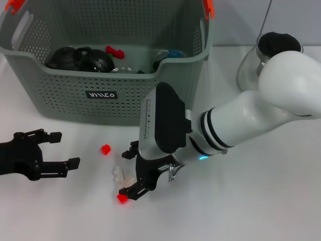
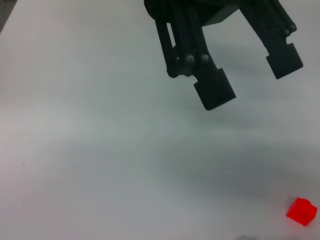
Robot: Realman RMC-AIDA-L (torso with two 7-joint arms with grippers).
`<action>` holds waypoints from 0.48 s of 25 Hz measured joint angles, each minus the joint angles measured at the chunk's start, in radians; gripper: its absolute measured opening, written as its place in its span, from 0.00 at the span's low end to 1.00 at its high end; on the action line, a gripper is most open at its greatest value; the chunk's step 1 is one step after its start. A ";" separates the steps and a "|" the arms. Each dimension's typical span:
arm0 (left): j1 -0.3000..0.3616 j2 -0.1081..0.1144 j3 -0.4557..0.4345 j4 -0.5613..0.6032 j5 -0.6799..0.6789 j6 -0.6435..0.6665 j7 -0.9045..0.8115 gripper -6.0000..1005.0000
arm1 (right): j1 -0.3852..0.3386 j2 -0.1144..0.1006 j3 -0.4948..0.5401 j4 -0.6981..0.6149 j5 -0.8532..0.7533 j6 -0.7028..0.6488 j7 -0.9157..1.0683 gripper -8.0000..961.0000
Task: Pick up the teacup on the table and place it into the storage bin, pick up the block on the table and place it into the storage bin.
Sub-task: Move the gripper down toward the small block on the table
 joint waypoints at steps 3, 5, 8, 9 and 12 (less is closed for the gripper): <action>-0.002 0.000 0.000 0.000 0.000 0.000 0.000 0.89 | -0.002 -0.002 0.001 0.000 0.000 0.000 0.001 0.97; -0.002 0.000 0.000 0.000 0.000 0.000 0.000 0.89 | -0.005 -0.003 0.001 -0.001 0.000 0.000 0.001 0.97; -0.002 -0.001 0.000 0.000 0.000 0.000 0.000 0.89 | -0.009 -0.003 0.001 -0.002 0.000 0.000 0.000 0.97; -0.003 -0.001 0.000 0.000 0.000 0.000 0.000 0.89 | -0.009 -0.003 0.001 -0.002 0.000 0.001 0.000 0.97; -0.003 -0.002 0.000 0.000 0.000 0.000 0.000 0.89 | -0.009 -0.003 0.001 -0.001 0.000 0.003 0.000 0.97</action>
